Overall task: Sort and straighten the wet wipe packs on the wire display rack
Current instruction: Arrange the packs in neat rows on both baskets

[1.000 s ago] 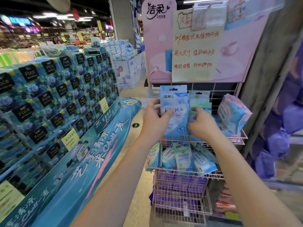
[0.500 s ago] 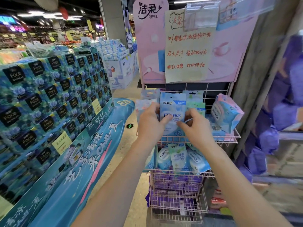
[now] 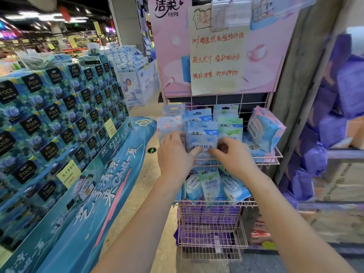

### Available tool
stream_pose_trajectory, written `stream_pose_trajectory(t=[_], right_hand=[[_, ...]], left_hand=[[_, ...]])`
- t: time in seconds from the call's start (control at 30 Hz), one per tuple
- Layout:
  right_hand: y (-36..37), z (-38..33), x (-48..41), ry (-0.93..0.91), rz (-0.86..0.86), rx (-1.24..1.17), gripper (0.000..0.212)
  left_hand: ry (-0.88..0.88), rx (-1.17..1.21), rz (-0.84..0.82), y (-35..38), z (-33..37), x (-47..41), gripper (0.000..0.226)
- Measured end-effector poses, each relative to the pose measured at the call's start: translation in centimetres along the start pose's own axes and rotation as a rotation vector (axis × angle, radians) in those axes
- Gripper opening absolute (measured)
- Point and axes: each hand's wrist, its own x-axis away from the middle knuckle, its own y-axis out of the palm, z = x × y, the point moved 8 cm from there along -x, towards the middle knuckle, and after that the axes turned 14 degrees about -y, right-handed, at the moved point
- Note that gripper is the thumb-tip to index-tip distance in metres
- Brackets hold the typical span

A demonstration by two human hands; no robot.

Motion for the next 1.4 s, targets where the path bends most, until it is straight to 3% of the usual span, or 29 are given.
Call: stream_pose_trajectory(t=[0.17, 0.27, 0.33, 0.43, 0.6, 0.9, 1.0, 1.13, 1.27, 1.4], right_hand=[[-0.9, -0.8, 2.5, -0.079, 0.233, -0.025, 0.031], [-2.0, -1.1, 6.5, -0.201, 0.542, -0.05, 0.017], [-1.0, 0.2, 9.2, -0.222, 0.611, -0.083, 0.012], [3.4, 4.6, 11.0, -0.054, 0.389, -0.072, 0.016], [8.5, 13.0, 9.9, 0.291, 0.06, -0.001, 0.035], [11.6, 15.8, 6.0, 0.435, -0.238, 0.22, 0.043], [11.3, 14.9, 6.0, 0.36, -0.155, 0.159, 0.038], [10.7, 12.3, 7.6, 0.213, 0.046, -0.229, 0.032], [9.5, 9.9, 8.8, 0.139, 0.092, -0.411, 0.025], [9.2, 8.6, 9.0, 0.146, 0.047, -0.481, 0.018]], left_hand=[[-0.05, 0.185, 0.049, -0.4, -1.6, 2.6, 0.06], [0.002, 0.254, 0.155, -0.6, -2.6, 5.4, 0.046], [0.043, 0.295, 0.156, 0.3, -3.4, 7.2, 0.034], [0.004, 0.229, 0.029, 3.9, -5.8, 8.9, 0.016], [-0.18, 0.04, -0.335, 11.1, -10.0, 9.9, 0.021], [-0.33, 0.066, -0.42, 13.7, -11.6, 9.3, 0.034], [-0.371, 0.093, -0.428, 14.1, -11.9, 9.2, 0.032], [-0.464, 0.218, -0.307, 13.3, -12.6, 8.7, 0.031], [-0.419, 0.31, -0.348, 13.1, -12.8, 8.3, 0.032], [-0.417, 0.524, -0.429, 13.5, -13.1, 8.5, 0.014]])
